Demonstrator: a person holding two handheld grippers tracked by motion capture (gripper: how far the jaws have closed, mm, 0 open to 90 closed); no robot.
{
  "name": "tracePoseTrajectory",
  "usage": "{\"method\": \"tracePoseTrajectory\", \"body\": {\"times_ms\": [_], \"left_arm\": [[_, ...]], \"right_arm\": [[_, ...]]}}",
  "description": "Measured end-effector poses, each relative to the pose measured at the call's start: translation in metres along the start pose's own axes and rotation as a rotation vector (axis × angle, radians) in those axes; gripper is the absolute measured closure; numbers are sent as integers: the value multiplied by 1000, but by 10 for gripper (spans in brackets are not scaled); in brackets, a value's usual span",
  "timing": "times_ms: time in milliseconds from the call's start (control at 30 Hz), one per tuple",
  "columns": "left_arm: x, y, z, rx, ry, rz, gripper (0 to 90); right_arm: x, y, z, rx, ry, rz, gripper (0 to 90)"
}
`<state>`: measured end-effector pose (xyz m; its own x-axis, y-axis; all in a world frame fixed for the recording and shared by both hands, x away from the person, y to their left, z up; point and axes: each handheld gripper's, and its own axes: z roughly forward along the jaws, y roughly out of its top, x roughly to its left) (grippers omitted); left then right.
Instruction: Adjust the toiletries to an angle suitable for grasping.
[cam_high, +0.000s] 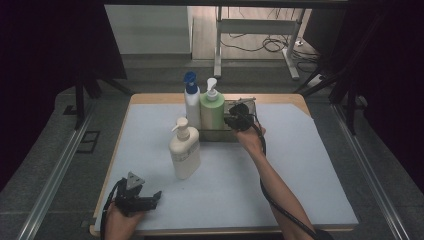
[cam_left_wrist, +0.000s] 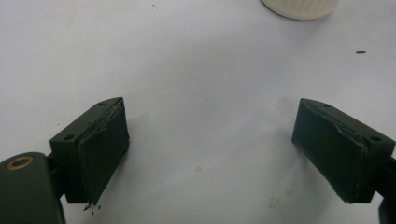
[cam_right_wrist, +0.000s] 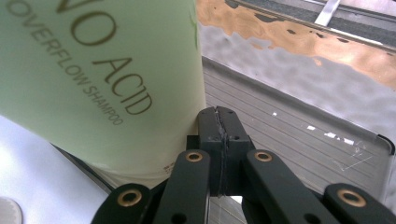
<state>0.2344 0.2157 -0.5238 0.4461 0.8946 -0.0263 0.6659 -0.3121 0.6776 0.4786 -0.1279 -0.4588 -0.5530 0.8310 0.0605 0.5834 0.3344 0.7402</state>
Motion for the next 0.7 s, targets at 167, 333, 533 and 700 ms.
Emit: {"method": "tracePoseTrajectory", "body": {"times_ms": [167,333,533,700], "left_arm": [[0,0,0,0,0,0,106],[0,0,0,0,-1,-2,106],[0,0,0,0,0,0,106],[0,0,0,0,0,0,106]], "right_arm": [[1,-1,0,-1,-2,6,890],[-1,-2,-2,2,-25,-20,825],[-5,0,-10,-17,-8,-19,738],[-7,-1,-16,-26,-8,-28,634]]}}
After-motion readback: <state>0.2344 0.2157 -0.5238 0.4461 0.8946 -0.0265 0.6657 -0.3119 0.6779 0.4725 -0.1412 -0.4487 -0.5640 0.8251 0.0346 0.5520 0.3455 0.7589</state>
